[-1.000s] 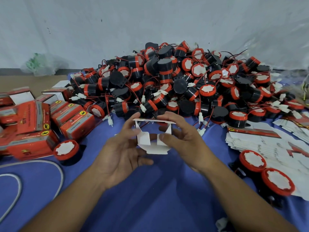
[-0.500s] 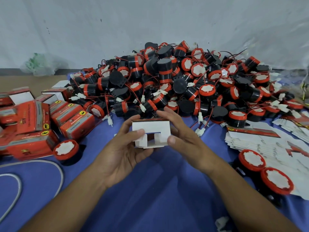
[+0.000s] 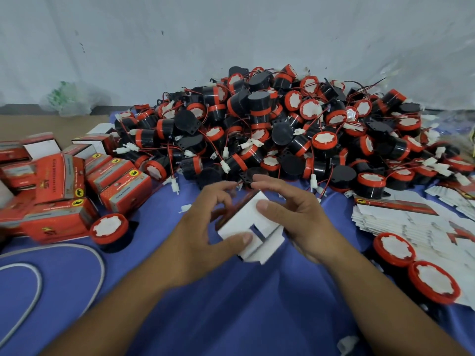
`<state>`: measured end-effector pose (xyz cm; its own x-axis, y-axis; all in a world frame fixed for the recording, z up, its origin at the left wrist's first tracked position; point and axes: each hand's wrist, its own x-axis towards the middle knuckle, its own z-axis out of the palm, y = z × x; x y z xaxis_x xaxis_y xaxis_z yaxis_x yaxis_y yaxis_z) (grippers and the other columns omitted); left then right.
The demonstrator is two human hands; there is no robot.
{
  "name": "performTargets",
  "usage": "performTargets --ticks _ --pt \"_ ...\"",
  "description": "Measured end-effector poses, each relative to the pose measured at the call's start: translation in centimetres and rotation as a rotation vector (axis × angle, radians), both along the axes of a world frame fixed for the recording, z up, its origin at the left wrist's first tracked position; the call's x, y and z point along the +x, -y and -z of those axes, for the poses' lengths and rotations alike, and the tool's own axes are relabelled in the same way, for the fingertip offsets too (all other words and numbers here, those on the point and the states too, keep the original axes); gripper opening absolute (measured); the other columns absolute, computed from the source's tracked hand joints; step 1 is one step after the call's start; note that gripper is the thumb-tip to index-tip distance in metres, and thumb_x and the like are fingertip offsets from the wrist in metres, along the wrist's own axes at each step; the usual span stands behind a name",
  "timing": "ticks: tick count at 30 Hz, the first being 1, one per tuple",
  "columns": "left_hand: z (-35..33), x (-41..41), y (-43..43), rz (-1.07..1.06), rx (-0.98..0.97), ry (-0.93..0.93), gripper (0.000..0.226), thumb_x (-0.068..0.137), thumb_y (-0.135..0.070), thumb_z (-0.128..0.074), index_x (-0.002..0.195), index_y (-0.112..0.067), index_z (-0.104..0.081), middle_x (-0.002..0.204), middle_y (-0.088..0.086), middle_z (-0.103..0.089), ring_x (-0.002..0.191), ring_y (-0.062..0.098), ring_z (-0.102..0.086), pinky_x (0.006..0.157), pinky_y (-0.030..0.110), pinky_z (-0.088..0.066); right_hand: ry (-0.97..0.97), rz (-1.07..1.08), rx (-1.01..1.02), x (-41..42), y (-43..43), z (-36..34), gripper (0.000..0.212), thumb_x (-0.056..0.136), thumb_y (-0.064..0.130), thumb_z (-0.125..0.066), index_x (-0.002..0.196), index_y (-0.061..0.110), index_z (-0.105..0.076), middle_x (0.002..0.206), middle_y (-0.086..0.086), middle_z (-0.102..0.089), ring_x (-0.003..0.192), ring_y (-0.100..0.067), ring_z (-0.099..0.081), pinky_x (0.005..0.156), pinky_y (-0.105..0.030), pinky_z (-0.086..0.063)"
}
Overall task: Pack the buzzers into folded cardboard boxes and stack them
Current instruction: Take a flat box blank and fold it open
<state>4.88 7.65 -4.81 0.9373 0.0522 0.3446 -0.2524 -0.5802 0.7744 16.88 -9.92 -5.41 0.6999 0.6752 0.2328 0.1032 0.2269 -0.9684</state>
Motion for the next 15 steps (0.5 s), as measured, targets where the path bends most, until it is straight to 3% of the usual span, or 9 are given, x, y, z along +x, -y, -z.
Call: performTargets --ticks 3,5,8,11,13,15 --pt "0.1 -0.3 0.6 0.105 0.13 0.082 0.062 0.08 -0.055 -0.072 0.128 -0.032 -0.04 0.15 -0.027 -0.029 0.13 0.002 -0.044 0.097 0.018 -0.042 -0.033 0.007 0.014 -0.3 -0.1 -0.1 0.04 0.073 0.034 -0.082 0.11 0.023 -0.075 0.135 0.01 -0.062 0.113 -0.02 -0.068 0.093 -0.039 -0.056" --pt "0.4 -0.4 1.0 0.128 0.244 0.053 0.092 0.079 -0.066 -0.069 0.15 -0.046 -0.013 0.154 -0.034 -0.015 0.14 -0.007 -0.026 0.104 0.007 -0.029 -0.052 -0.02 0.036 -0.6 -0.2 -0.3 0.042 0.075 0.029 -0.08 0.114 0.018 -0.07 0.123 0.008 -0.069 0.108 -0.021 -0.07 0.091 -0.035 -0.056" --pt "0.9 -0.3 1.1 0.15 0.353 0.041 0.108 0.076 -0.075 -0.063 0.147 -0.057 0.015 0.153 -0.043 0.005 0.143 -0.017 -0.002 0.108 0.003 -0.013 -0.021 -0.02 -0.01 -1.0 -0.3 -0.6 0.042 0.084 0.026 -0.078 0.123 0.019 -0.064 0.106 0.004 -0.075 0.099 -0.02 -0.072 0.088 -0.036 -0.059" --pt "1.2 0.5 0.8 0.101 0.328 0.055 0.097 0.083 -0.066 -0.062 0.149 -0.056 0.008 0.153 -0.043 -0.004 0.139 -0.02 -0.011 0.107 0.0 -0.016 0.217 0.141 -0.189 -1.8 -0.7 -0.6 0.055 0.088 0.045 -0.062 0.136 0.019 -0.052 0.11 -0.001 -0.069 0.093 0.0 -0.068 0.079 -0.02 -0.054" --pt "1.9 1.0 0.4 0.093 0.364 0.05 0.087 0.087 -0.047 -0.069 0.152 -0.048 -0.011 0.153 -0.031 -0.019 0.135 -0.013 -0.029 0.106 0.011 -0.034 0.345 0.195 -0.295 -2.5 -1.3 -0.1 0.069 0.09 0.061 -0.044 0.144 0.018 -0.044 0.13 -0.001 -0.059 0.107 0.007 -0.061 0.087 -0.014 -0.049" --pt "2.5 1.3 0.2 0.034 0.384 0.067 0.079 0.084 -0.034 -0.072 0.147 -0.043 -0.026 0.146 -0.022 -0.027 0.126 -0.004 -0.042 0.1 0.018 -0.043 0.355 0.134 -0.336 -2.9 -1.9 0.3 0.079 0.09 0.076 -0.029 0.147 0.021 -0.039 0.141 0.003 -0.05 0.12 0.008 -0.052 0.099 -0.017 -0.045"
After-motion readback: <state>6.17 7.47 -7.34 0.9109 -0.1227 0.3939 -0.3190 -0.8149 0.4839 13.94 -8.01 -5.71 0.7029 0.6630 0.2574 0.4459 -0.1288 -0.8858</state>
